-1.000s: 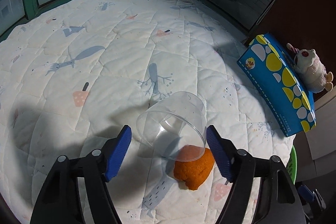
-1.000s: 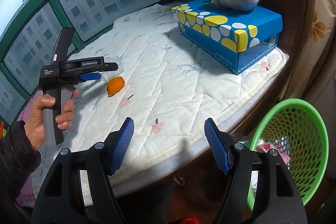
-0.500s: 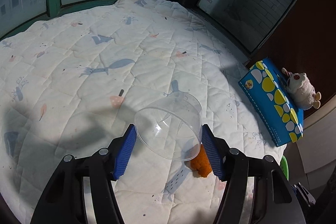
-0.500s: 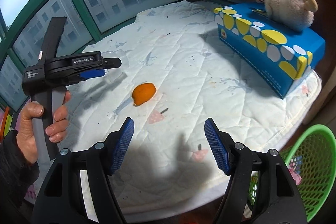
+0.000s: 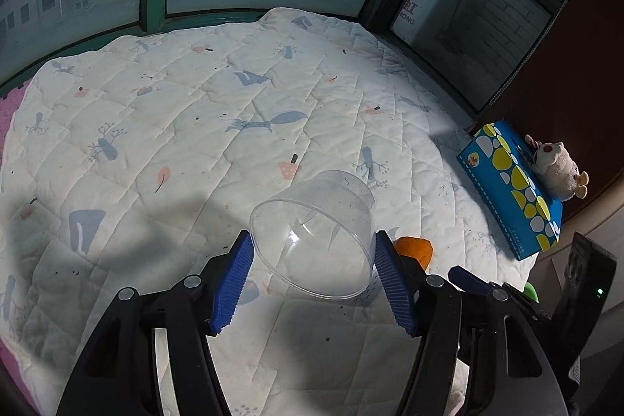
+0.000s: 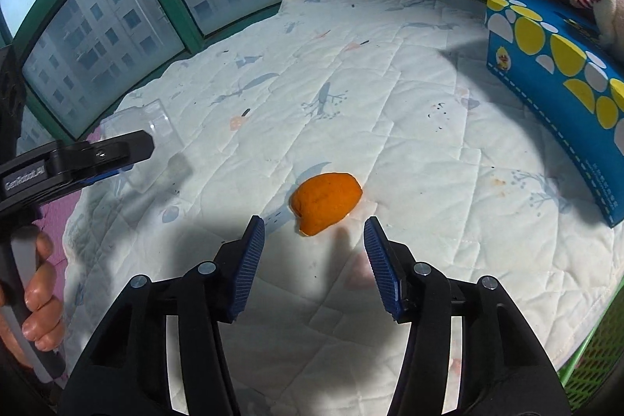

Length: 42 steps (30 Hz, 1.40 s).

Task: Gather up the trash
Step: 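Grasp the clear dome lid with the left tool while the right tool grasps the orange peel, then carry the dome lid and orange peel to the green basket and release both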

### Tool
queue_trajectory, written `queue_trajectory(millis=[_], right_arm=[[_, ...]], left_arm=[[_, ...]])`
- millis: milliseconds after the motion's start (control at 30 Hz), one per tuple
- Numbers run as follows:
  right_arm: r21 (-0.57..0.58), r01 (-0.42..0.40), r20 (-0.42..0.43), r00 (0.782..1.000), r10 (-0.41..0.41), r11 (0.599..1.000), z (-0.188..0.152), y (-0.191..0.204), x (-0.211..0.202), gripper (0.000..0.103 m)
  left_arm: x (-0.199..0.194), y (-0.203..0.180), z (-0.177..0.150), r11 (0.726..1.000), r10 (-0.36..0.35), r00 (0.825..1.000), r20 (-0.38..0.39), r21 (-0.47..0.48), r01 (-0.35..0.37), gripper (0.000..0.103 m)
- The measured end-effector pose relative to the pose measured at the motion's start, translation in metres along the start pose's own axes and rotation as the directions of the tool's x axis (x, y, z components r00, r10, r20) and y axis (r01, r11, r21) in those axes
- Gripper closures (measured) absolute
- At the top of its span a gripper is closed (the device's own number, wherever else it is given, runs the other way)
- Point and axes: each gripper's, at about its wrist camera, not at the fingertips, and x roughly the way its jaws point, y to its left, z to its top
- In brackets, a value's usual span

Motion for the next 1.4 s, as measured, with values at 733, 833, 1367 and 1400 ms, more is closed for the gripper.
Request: queue_trajectory(millis=[733, 833, 1367, 1400], right_arm=[[-0.013, 0.089, -0.02, 0.996, -0.089, 0.996, 0.003, 0.003, 0.029, 0.066], [-0.018, 0.079, -0.012, 0.997, -0.079, 0.997, -0.001, 0.004, 0.02, 0.067], [0.012, 0.043, 0.08, 0.996, -0.044, 0.999, -0.041, -0.003, -0.067, 0.067], [0.019, 0.045, 0.085, 0.995, -0.046, 0.999, -0.045, -0.006, -0.073, 0.067]], left_arm=[[-0.008, 0.014, -0.022, 0.999, -0.001, 1.0, -0.014, -0.04, 0.0, 0.042], [-0.011, 0.011, -0.025, 0.999, -0.009, 1.0, -0.013, -0.04, 0.009, 0.042], [-0.031, -0.04, -0.056, 0.998, -0.058, 0.998, -0.02, 0.034, 0.059, 0.042], [-0.032, -0.045, -0.059, 0.997, -0.063, 0.998, -0.023, 0.042, 0.064, 0.042]])
